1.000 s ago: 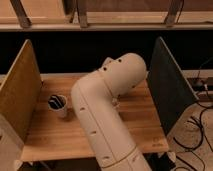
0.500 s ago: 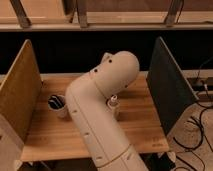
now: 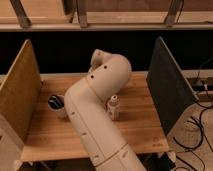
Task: Drag the ceramic bowl in a circle
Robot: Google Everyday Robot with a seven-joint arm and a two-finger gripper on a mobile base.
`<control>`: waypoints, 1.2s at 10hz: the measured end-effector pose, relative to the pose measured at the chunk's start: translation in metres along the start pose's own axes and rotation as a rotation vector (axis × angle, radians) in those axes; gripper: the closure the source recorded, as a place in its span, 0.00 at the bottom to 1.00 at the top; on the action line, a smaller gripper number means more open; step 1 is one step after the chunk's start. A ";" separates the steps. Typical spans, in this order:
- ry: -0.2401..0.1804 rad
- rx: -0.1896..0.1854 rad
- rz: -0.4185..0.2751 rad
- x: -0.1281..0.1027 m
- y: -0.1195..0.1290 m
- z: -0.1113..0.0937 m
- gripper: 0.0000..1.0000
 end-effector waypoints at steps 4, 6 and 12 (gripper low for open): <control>0.008 0.095 -0.042 -0.001 -0.033 0.017 1.00; -0.006 0.112 -0.009 -0.024 -0.039 0.015 1.00; -0.089 -0.005 0.120 -0.087 0.011 -0.014 1.00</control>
